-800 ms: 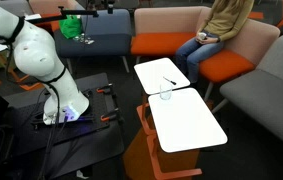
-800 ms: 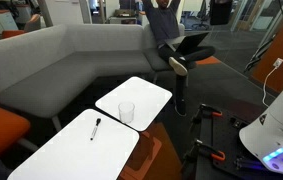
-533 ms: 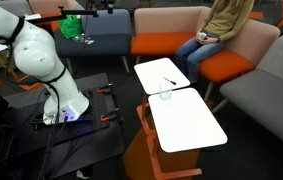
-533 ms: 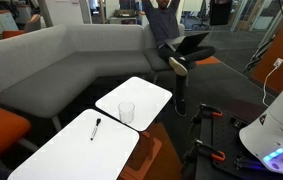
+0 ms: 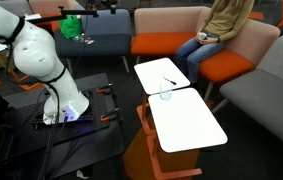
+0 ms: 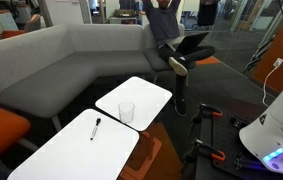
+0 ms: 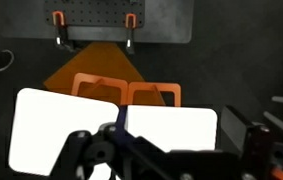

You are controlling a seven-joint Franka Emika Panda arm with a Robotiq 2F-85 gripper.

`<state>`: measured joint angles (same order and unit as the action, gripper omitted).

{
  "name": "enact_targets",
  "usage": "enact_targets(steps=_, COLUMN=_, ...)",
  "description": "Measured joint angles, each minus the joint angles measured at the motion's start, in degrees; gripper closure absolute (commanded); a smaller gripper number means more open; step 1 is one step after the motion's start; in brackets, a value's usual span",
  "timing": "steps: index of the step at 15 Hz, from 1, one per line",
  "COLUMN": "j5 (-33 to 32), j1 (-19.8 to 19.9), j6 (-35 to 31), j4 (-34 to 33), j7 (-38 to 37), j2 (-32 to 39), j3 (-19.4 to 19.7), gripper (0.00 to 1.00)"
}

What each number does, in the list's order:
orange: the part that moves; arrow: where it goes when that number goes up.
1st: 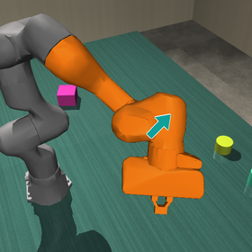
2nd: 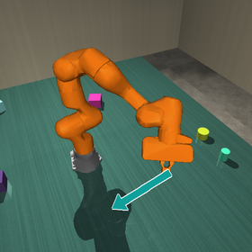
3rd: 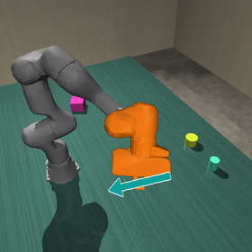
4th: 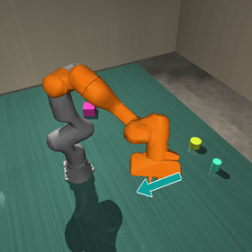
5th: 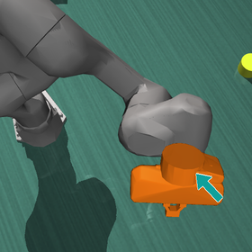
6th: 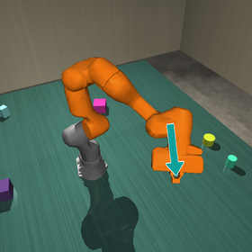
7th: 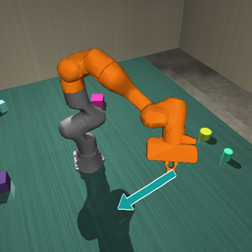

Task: Put the marker in the glass

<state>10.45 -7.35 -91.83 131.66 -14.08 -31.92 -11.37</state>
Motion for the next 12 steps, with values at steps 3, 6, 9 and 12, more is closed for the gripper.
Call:
enact_targets(steps=3, j5=-2.02, j1=1.21, j6=-9.57, j4=-0.05, j7=-0.75, j2=4.92, j3=-0.13, gripper=0.00)
enact_targets(steps=6, j5=-9.60, j1=1.28, j6=-15.67, j4=-1.27, j7=2.86, j2=14.10, j3=-0.39, gripper=0.00)
enact_targets(steps=9, j5=-15.35, j1=1.27, j6=-17.98, j4=-5.33, j7=8.81, j2=24.65, j3=-0.20, gripper=0.00)
enact_targets(steps=12, j5=-18.20, j1=1.23, j6=-18.03, j4=-10.71, j7=17.11, j2=33.48, j3=0.60, gripper=0.00)
